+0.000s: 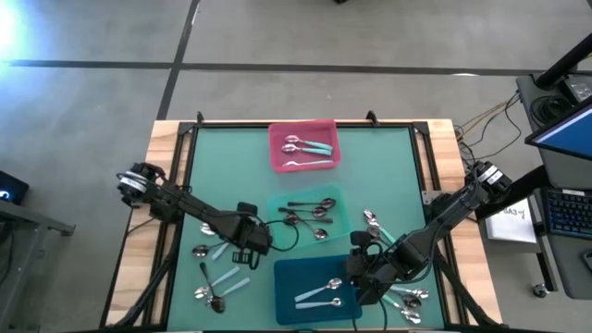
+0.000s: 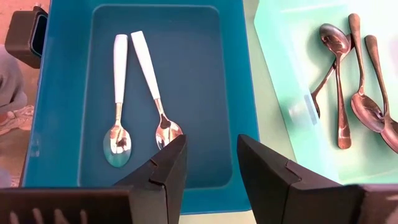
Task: Sort silverware by color (type)
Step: Put the green spoon into the pink bin
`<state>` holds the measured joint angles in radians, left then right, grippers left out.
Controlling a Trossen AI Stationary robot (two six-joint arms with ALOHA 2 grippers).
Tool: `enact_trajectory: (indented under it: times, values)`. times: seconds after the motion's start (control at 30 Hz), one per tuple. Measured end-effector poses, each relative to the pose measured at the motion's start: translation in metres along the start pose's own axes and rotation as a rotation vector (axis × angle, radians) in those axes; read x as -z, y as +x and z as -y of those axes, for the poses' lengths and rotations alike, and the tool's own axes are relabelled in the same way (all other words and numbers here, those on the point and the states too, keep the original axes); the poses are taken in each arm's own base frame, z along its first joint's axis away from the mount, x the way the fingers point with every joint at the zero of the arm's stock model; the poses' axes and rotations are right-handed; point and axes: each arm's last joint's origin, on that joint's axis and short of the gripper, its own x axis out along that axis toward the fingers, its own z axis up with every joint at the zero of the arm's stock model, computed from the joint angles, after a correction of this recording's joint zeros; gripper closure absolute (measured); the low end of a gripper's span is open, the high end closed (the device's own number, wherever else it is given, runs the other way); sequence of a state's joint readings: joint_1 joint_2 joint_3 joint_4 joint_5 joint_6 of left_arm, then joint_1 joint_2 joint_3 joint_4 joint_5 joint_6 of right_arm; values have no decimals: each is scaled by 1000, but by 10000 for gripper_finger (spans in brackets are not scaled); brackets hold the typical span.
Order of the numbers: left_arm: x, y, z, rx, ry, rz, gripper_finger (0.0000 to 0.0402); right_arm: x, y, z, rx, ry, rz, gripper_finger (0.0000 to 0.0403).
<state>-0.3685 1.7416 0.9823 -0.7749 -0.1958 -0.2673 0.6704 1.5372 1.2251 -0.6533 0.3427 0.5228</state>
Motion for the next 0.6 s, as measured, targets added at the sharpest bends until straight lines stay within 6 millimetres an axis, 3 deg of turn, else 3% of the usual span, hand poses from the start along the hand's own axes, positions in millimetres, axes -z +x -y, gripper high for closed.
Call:
enact_trajectory:
  times: [0.43,0.6]
  values:
    - [-17,-33,-3,-14,69,36,335,0,0,0,0,0,-1,271]
    - [-31,-48,-21,-71,93,78,335,0,0,1,2,2,-1,271]
